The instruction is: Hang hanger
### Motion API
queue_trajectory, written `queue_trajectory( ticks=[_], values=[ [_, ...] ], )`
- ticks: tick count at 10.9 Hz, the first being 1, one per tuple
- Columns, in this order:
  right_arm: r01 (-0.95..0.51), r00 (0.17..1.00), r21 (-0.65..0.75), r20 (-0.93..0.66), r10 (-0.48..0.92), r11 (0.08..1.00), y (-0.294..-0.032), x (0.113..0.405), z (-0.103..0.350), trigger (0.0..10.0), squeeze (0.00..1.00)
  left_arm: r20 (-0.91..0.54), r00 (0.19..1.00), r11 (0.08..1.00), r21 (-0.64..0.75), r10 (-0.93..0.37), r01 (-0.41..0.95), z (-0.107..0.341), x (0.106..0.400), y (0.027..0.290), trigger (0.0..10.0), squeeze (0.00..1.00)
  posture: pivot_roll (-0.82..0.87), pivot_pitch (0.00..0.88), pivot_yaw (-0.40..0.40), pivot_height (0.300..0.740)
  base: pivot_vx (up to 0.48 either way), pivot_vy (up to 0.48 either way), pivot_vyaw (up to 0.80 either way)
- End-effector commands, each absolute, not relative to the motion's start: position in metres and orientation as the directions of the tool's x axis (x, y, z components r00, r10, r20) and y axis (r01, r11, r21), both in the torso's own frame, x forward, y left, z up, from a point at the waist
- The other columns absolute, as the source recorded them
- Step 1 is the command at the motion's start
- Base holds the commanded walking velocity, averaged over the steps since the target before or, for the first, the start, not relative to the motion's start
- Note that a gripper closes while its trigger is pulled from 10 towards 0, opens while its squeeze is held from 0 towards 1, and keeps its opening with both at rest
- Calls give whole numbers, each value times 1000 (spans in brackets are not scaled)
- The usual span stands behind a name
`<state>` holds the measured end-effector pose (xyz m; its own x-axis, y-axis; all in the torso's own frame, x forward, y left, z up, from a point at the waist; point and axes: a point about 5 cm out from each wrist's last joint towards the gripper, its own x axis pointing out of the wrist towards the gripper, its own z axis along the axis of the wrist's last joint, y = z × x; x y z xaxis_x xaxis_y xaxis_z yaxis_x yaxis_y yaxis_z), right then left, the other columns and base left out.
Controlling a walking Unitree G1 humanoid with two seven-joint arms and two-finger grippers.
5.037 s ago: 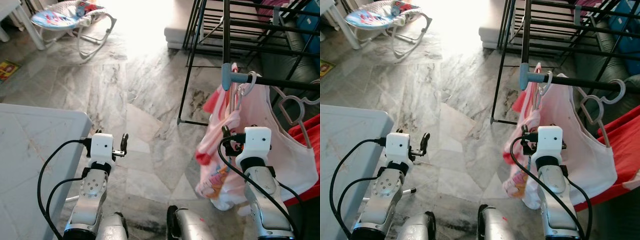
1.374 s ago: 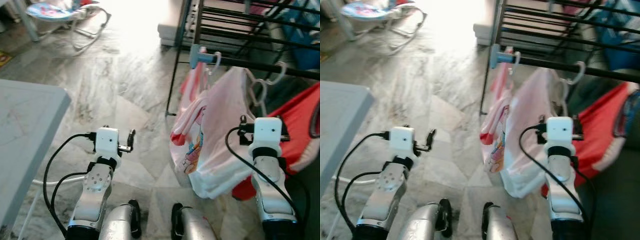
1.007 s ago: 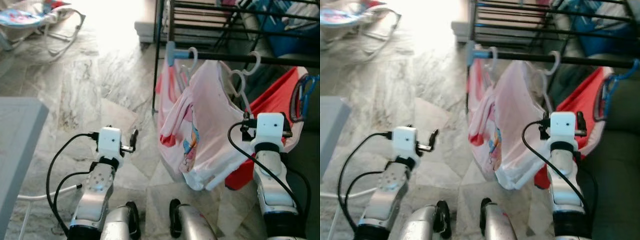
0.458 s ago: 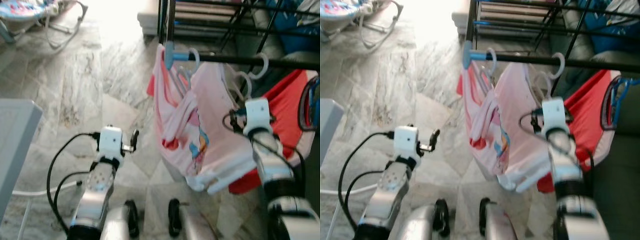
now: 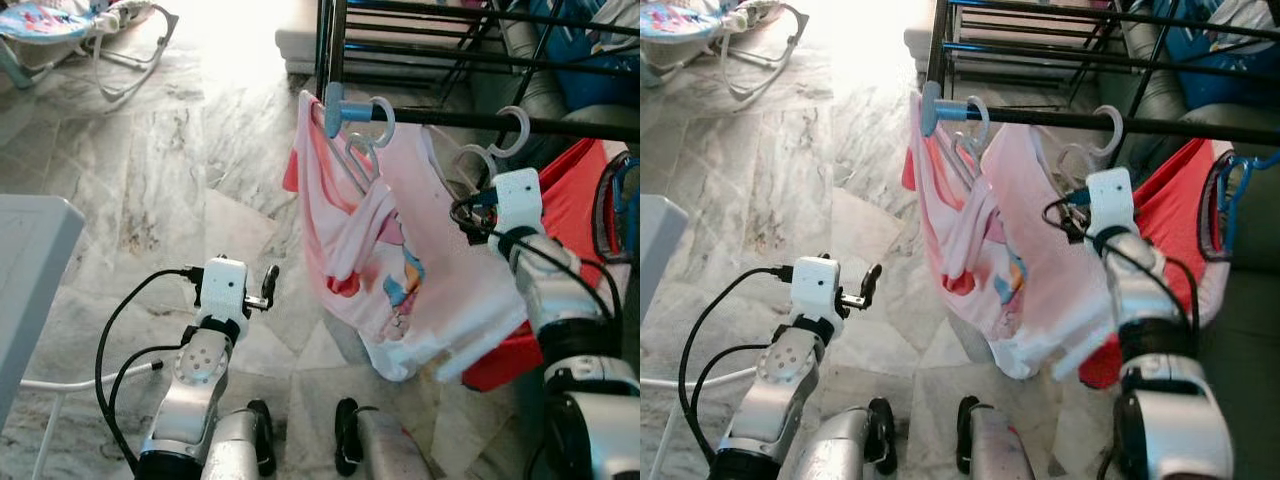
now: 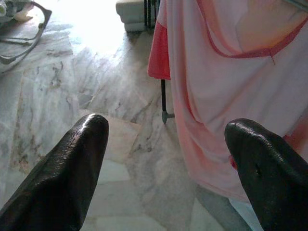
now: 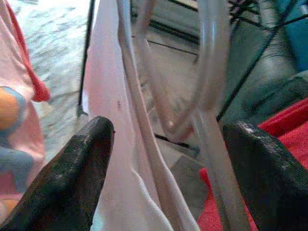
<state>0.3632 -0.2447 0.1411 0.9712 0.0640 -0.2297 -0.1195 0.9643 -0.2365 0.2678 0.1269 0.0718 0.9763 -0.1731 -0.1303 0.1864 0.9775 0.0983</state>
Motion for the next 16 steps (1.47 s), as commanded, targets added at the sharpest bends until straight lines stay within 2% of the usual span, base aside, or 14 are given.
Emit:
queue_trajectory(
  ticks=[1, 4, 8, 9, 11, 16],
  values=[
    [-160, 965, -235, -242, 101, 959, -256, 365, 152, 10000, 0, -173, 967, 972, 109, -187, 208, 64, 265, 125, 10000, 0, -17, 221, -41, 740, 0, 0, 0],
    [-321, 904, -223, -361, 228, 920, -269, 365, 165, 10000, 0, -187, 962, 970, 105, -198, 220, 62, 264, 121, 10000, 0, -24, 219, -52, 740, 0, 0, 0],
    [-389, 849, -213, -460, 259, 897, -280, 356, 152, 10000, 0, -201, 958, 967, 108, -205, 230, 59, 263, 119, 10000, 0, -27, 221, -57, 740, 0, 0, 0],
    [-362, 866, -229, -440, 236, 904, -282, 357, 153, 9333, 0, -203, 956, 966, 108, -210, 235, 58, 263, 119, 10000, 0, -26, 224, -55, 740, 0, 0, 0],
    [-364, 873, -233, -423, 242, 902, -280, 358, 157, 0, 0, -216, 950, 961, 112, -226, 254, 56, 261, 117, 10000, 0, -29, 225, -53, 740, 0, 0, 0],
    [-359, 880, -252, -414, 235, 899, -288, 357, 168, 0, 0, -234, 935, 944, 134, -265, 301, 53, 259, 113, 10000, 0, -33, 224, -54, 740, 0, 0, 0]
  ],
)
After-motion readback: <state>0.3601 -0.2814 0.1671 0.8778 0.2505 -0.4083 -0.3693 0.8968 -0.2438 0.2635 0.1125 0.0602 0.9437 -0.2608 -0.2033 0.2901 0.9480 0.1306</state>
